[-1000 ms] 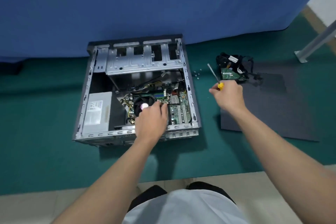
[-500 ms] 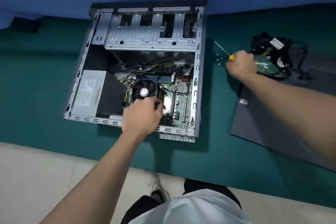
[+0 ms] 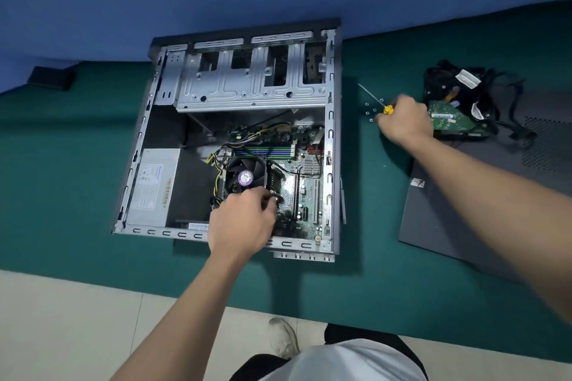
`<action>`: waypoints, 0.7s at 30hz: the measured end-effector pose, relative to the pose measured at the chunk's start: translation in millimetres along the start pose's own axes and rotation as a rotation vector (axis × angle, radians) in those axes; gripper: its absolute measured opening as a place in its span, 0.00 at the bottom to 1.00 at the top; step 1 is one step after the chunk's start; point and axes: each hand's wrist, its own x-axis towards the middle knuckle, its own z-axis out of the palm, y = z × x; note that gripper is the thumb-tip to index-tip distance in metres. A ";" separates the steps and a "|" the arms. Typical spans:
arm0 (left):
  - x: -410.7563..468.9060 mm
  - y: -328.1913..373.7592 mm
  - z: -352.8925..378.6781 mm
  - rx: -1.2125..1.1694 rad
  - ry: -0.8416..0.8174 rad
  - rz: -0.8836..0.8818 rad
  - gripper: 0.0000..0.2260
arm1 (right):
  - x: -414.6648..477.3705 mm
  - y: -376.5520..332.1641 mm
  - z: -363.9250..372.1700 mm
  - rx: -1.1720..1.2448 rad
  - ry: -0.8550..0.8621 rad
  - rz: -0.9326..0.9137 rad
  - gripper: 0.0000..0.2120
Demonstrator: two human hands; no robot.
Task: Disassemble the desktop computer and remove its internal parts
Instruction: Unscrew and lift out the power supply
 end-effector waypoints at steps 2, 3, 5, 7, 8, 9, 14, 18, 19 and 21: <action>-1.9 -0.4 0.0 -0.029 0.029 0.011 0.11 | -18.0 -2.8 -9.6 0.104 -0.009 0.029 0.19; -3.5 -0.8 -0.2 -0.047 0.052 0.020 0.10 | -28.7 -4.0 -14.1 0.162 -0.017 0.037 0.19; -7.8 -1.4 -1.4 -0.101 0.106 0.046 0.10 | -52.5 -6.8 -21.6 0.263 -0.020 0.021 0.15; -12.7 -3.2 -3.4 -0.188 0.151 0.089 0.10 | -78.9 -11.4 -27.3 0.318 0.000 -0.036 0.11; -15.0 -5.1 -5.1 -0.239 0.164 0.122 0.10 | -93.8 -15.3 -29.5 0.331 0.018 -0.069 0.10; -16.7 -7.0 -6.9 -0.286 0.169 0.163 0.11 | -109.3 -19.5 -31.0 0.341 0.040 -0.098 0.10; -20.2 -25.9 -14.2 -0.434 0.180 0.384 0.12 | -188.9 -44.2 -24.6 0.332 0.141 -0.201 0.10; -30.2 -67.5 -22.1 -0.287 0.210 0.640 0.10 | -243.3 -67.5 -4.6 0.301 0.208 -0.157 0.12; -32.3 -82.8 -24.1 -0.250 0.241 0.686 0.09 | -257.1 -74.4 2.1 0.307 0.213 -0.137 0.12; -34.4 -114.7 -28.4 -0.204 0.301 0.698 0.10 | -285.0 -87.0 17.9 0.335 0.206 -0.094 0.12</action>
